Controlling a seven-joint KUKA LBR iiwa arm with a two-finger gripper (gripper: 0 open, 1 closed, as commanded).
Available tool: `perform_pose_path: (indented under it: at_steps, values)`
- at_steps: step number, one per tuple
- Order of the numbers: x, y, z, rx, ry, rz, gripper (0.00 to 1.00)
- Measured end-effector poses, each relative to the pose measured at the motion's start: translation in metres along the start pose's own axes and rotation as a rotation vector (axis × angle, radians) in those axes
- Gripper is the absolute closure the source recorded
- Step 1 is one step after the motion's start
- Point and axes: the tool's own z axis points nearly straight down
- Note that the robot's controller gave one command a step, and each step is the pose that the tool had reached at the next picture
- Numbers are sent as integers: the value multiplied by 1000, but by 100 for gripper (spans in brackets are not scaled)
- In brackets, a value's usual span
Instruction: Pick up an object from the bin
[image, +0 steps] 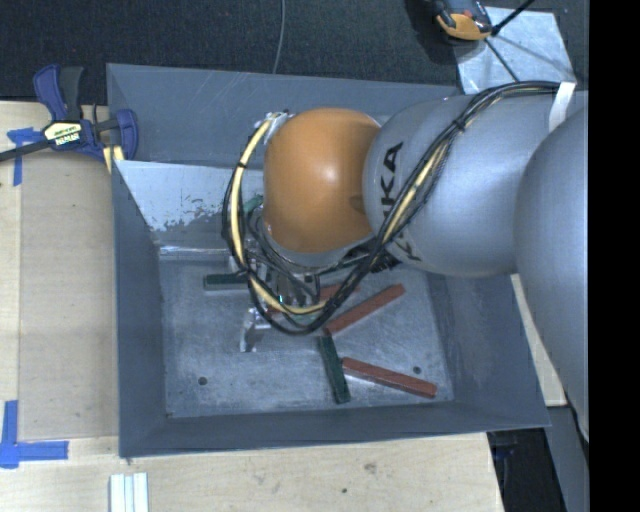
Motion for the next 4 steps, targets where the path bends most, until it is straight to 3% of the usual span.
perform_pose_path:
  at_steps: [1,2,3,4]
  values:
    - [-2,-1,-4,-2,-8,3,0]
    - [-67,-36,88,-10,-39,0,100]
    - [-67,-36,88,-10,-38,0,100]
    - [-63,-28,-50,-2,-11,-66,100]
